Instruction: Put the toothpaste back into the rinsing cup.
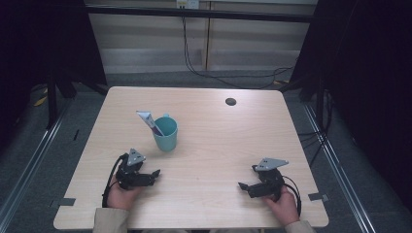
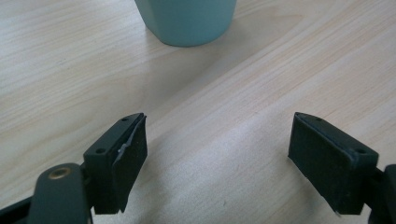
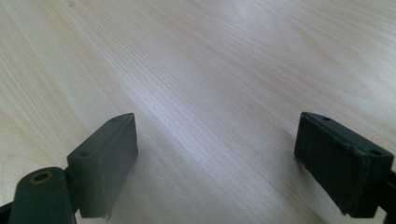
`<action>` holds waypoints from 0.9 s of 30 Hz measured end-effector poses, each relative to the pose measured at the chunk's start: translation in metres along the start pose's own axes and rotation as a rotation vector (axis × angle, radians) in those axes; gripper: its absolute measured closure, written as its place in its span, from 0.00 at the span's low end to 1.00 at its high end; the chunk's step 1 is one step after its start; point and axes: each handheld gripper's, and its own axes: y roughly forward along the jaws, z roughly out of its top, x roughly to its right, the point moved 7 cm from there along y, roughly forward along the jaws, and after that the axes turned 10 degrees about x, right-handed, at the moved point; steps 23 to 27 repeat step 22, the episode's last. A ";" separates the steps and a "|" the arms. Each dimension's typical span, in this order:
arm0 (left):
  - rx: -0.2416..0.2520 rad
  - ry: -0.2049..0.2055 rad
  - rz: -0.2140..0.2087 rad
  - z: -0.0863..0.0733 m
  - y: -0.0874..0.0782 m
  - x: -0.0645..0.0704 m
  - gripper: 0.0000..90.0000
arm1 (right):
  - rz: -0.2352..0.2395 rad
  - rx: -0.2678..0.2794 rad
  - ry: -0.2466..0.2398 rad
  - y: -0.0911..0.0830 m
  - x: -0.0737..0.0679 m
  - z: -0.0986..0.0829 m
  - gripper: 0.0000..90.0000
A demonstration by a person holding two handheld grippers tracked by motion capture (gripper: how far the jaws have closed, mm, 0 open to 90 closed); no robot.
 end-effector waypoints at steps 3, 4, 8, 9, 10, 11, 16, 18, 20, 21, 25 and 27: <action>0.000 -0.002 -0.004 -0.001 0.000 0.000 0.22 | -0.001 -0.001 -0.001 0.000 0.000 0.000 0.14; 0.000 -0.002 -0.004 -0.001 0.000 0.000 0.22 | -0.001 -0.001 -0.001 0.000 0.000 0.000 0.14; -0.003 0.001 -0.003 -0.003 0.001 0.000 0.22 | 0.000 0.000 0.000 0.000 0.000 0.000 0.14; -0.002 0.003 -0.002 -0.003 0.001 0.000 0.21 | -0.002 -0.001 -0.001 0.000 0.000 0.000 0.14; 0.005 -0.004 -0.006 -0.003 0.001 0.001 0.21 | -0.001 -0.001 0.000 0.000 0.000 0.000 0.14; 0.006 -0.012 -0.007 -0.003 0.001 0.001 0.21 | 0.000 0.001 0.000 0.000 0.000 0.000 0.14; -0.007 -0.015 -0.018 -0.004 0.001 0.000 0.21 | -0.001 -0.001 0.000 0.000 0.000 0.000 0.14; -0.007 -0.020 -0.023 -0.004 0.001 0.000 0.20 | -0.002 -0.002 0.000 0.000 0.000 0.000 0.14; -0.009 -0.021 -0.026 -0.004 0.001 0.000 0.20 | 0.000 0.000 0.000 0.000 0.000 0.000 0.14; -0.009 -0.021 -0.026 -0.004 0.001 0.000 0.20 | 0.000 0.000 0.000 0.000 0.000 0.000 0.14; -0.010 -0.021 -0.028 -0.004 0.001 0.000 0.20 | -0.001 -0.001 0.000 0.000 0.000 0.000 0.14; -0.010 -0.021 -0.028 -0.004 0.001 0.000 0.20 | -0.001 -0.001 0.000 0.000 0.000 0.000 0.14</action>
